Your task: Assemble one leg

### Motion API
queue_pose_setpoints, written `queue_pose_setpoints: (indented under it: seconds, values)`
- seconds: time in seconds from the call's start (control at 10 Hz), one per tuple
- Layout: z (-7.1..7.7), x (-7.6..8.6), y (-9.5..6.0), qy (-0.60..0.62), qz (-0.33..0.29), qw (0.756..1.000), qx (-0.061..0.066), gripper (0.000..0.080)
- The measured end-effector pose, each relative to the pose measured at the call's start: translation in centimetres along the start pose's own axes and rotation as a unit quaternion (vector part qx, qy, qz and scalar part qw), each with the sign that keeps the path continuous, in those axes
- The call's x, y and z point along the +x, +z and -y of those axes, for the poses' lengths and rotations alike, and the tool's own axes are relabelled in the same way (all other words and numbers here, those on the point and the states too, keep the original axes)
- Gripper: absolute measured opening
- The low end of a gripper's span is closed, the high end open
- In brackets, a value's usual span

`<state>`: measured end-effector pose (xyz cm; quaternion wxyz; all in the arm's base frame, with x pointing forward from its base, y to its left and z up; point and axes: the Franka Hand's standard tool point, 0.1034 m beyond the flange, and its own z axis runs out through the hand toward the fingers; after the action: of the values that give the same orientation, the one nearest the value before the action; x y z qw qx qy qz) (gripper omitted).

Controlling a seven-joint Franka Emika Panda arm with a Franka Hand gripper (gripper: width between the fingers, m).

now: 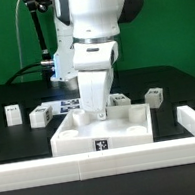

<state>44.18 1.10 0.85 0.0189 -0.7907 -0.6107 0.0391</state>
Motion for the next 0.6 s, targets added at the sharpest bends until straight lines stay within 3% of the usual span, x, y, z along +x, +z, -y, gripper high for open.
queue_pose_setpoints:
  seconds: [0.3, 0.6]
  values:
    - [-0.10, -0.16, -0.02, -0.018, 0.000, 1.000, -0.001, 0.0062]
    - [-0.84, -0.10, -0.09, -0.091, 0.001, 0.996, -0.014, 0.0062]
